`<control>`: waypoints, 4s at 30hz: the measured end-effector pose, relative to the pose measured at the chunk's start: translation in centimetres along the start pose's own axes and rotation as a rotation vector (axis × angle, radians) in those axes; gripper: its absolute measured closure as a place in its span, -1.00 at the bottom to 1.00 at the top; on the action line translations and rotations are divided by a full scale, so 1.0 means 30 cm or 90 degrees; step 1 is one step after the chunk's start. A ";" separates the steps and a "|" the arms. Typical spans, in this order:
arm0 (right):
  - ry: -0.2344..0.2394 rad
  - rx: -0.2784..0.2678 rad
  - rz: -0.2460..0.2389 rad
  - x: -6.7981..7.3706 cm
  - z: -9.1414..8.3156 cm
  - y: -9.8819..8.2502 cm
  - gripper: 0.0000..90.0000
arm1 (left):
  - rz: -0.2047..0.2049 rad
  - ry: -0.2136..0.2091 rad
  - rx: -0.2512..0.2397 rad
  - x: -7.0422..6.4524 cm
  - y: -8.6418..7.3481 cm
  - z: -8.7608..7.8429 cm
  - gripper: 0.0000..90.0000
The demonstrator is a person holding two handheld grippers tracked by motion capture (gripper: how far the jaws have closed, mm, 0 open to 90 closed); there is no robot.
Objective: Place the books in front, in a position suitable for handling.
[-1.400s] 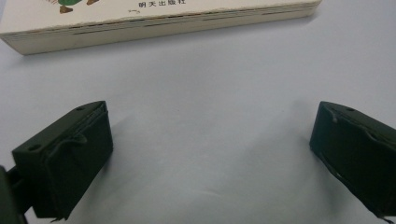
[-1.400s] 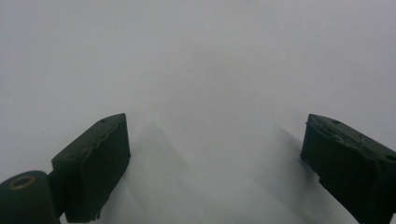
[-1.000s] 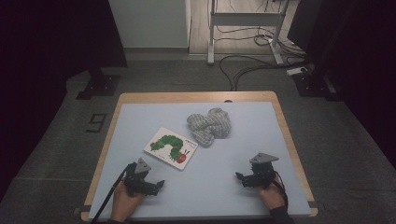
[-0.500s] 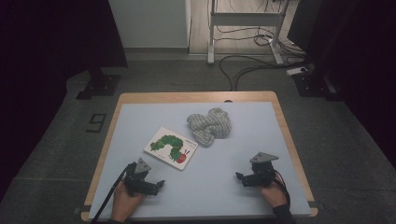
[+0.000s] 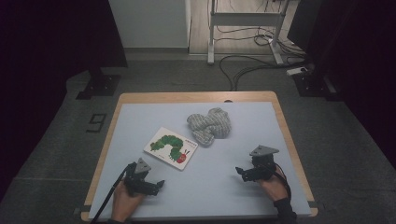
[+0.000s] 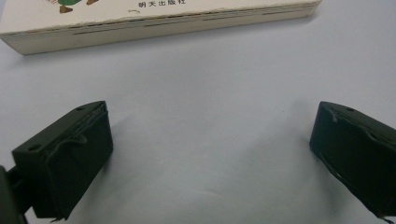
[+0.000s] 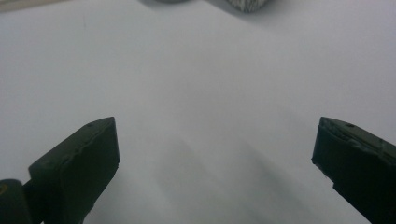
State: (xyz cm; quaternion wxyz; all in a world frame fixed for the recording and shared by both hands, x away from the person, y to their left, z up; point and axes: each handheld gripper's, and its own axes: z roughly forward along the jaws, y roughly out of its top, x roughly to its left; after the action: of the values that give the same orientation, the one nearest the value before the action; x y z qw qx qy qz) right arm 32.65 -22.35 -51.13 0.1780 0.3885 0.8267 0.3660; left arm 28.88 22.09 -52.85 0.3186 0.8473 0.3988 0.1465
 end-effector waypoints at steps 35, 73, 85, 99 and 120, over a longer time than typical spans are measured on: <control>0.035 -0.032 -0.034 -0.017 0.109 0.244 -1.00 | 0.000 0.000 0.000 0.000 0.000 0.000 -1.00; 0.038 -0.014 -0.032 -0.021 0.375 0.470 -1.00 | 0.002 0.000 0.001 0.000 0.000 -0.001 -1.00; 0.011 0.023 -0.016 -0.041 0.486 0.461 -1.00 | 0.003 0.001 0.001 0.000 0.000 -0.001 -1.00; -0.032 0.052 -0.020 -0.057 0.531 0.443 -0.75 | 0.003 0.001 0.001 0.000 0.000 0.000 -1.00; -0.034 0.031 0.009 -0.096 0.459 0.434 0.31 | 0.003 0.001 0.001 0.000 0.000 0.000 -1.00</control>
State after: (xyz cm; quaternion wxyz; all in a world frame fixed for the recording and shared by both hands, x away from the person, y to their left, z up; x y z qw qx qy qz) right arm 49.10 -12.55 -50.63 0.1880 0.4085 0.8275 0.3361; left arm 28.87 22.11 -52.84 0.3176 0.8482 0.3974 0.1474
